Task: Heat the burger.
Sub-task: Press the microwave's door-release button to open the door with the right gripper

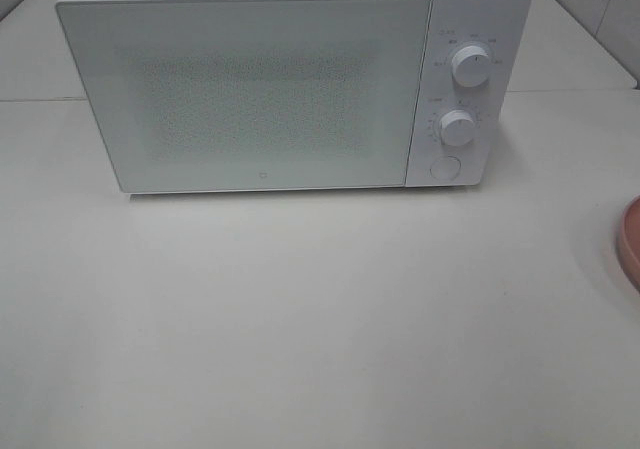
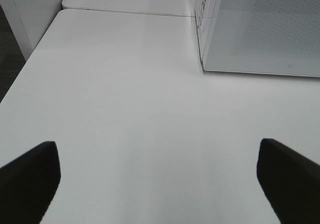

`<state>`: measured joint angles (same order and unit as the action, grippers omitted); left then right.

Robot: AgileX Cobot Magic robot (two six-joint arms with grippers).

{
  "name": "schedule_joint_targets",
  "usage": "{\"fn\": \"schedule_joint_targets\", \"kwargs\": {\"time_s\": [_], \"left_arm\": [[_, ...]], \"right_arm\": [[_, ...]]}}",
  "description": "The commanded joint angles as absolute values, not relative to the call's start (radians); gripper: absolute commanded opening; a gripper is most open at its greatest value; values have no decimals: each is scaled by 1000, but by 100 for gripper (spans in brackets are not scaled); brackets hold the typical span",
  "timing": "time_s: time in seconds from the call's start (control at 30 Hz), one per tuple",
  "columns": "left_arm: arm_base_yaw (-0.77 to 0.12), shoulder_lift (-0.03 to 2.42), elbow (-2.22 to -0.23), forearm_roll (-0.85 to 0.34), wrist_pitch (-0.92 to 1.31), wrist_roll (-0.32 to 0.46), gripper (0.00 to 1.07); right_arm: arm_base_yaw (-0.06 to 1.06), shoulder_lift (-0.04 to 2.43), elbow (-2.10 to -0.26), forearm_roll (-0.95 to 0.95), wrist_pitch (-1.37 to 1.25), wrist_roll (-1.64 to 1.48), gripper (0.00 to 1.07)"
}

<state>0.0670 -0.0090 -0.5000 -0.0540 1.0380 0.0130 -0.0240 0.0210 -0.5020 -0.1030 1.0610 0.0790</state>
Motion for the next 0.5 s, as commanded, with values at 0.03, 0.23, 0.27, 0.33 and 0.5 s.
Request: {"fn": "schedule_joint_targets", "kwargs": {"time_s": [0.03, 0.23, 0.27, 0.33, 0.5], "left_arm": [[66, -26, -498, -57, 1036, 14, 102], [66, -26, -498, -57, 1036, 14, 102], [66, -26, -498, -57, 1036, 14, 102], [66, -26, -498, -57, 1036, 14, 102], [66, -26, -498, -57, 1036, 14, 102]], "right_arm": [[-23, 47, -515, -108, 1025, 67, 97], [-23, 151, -559, -107, 863, 66, 96], [-23, 171, -560, -107, 817, 66, 94], [-23, 221, -559, -106, 719, 66, 88], [-23, 374, -508, -108, 281, 63, 37]]}}
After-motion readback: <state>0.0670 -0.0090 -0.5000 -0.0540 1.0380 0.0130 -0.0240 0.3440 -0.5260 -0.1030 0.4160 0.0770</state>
